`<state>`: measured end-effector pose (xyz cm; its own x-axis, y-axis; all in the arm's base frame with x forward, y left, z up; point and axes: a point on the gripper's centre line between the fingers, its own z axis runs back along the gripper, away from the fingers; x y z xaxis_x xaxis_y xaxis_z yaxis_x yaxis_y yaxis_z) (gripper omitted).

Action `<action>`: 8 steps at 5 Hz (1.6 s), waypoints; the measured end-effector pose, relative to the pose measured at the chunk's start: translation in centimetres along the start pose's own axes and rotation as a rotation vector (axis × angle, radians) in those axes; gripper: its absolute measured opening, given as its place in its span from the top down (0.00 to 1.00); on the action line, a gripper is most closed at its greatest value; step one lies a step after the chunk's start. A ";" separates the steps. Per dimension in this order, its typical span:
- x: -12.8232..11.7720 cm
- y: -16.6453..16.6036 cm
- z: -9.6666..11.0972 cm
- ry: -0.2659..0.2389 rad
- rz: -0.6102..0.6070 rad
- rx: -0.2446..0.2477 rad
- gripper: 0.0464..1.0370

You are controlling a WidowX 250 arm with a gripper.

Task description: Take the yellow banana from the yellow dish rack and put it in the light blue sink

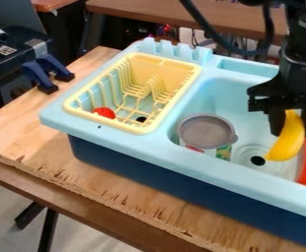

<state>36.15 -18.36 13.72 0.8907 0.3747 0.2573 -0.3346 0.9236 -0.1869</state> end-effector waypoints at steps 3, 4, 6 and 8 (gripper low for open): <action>-0.5 0.3 -2.6 0.104 -0.017 -0.008 0.52; 0.0 -0.4 -3.5 0.131 -0.076 -0.008 0.47; 0.0 -0.5 -4.7 0.136 -0.135 -0.025 0.02; 0.7 0.3 3.3 -0.031 -0.211 -0.042 0.03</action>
<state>35.71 -17.58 16.97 0.9294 0.1765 0.3241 -0.1280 0.9779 -0.1654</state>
